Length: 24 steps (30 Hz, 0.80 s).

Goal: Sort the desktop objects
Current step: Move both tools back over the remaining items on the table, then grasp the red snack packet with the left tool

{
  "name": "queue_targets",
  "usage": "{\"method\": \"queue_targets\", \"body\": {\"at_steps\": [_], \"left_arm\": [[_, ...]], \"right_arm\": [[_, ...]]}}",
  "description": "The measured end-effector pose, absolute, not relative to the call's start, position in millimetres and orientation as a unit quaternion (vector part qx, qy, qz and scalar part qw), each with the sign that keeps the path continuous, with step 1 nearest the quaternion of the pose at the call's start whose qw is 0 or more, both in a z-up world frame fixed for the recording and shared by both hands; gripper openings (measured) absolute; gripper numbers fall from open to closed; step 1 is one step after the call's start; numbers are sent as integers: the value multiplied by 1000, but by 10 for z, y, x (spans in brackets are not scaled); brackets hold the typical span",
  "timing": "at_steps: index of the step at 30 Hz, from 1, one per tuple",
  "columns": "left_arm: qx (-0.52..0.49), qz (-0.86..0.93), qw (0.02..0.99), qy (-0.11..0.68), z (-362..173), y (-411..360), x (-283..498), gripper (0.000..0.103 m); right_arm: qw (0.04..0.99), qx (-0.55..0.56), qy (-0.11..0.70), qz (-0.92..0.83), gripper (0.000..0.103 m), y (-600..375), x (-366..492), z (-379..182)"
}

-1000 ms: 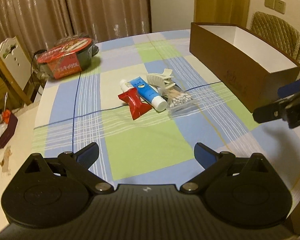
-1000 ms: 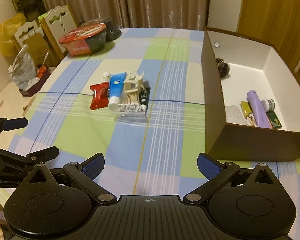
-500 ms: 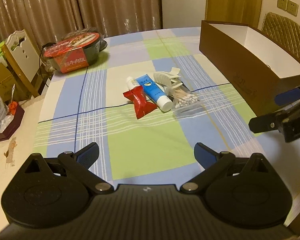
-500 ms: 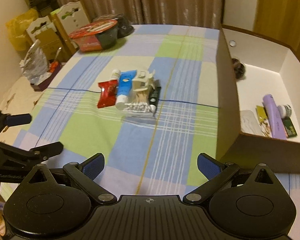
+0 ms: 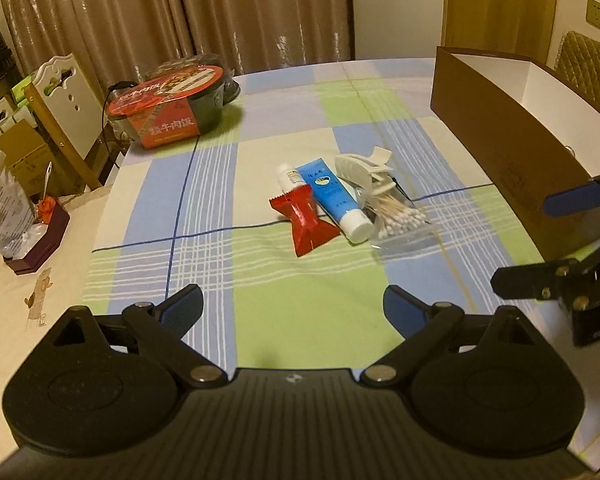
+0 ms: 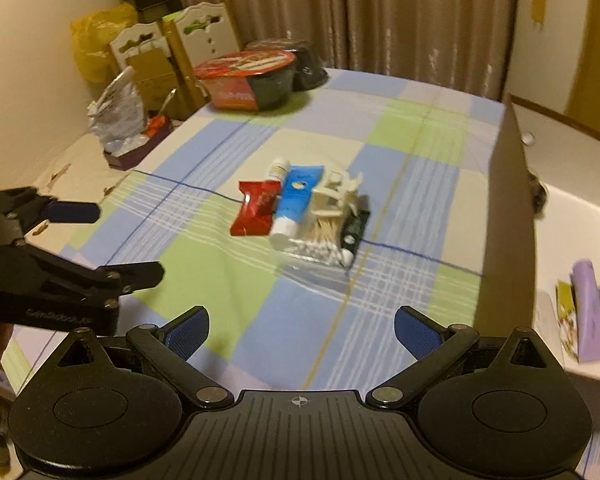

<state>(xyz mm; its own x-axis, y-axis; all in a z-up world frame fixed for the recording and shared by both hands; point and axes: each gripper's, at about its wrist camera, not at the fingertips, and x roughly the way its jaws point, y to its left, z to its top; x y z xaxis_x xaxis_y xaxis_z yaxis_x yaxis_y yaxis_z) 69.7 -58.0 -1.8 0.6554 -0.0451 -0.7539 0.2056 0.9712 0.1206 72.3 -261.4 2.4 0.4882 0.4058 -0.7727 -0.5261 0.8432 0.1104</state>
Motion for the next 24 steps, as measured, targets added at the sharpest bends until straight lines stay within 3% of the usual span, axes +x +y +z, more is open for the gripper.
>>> {"method": "queue_targets", "body": {"at_steps": [8, 15, 17, 23, 24], "left_arm": [[96, -121, 900, 409, -215, -514, 1294, 82], [87, -155, 892, 416, -526, -495, 1834, 60], [82, -163, 887, 424, -601, -491, 1930, 59], [79, -180, 876, 440, -752, -487, 2069, 40], [79, -182, 875, 442, -761, -477, 2076, 30]], "right_arm": [[862, -81, 431, 253, 101, -2424, 924, -112], [865, -89, 445, 215, 101, -2316, 1120, -223], [865, -90, 448, 208, 101, -2304, 1166, -254], [864, -81, 455, 199, 101, -2243, 1335, -355], [864, -80, 455, 199, 101, -2225, 1366, -369]]}}
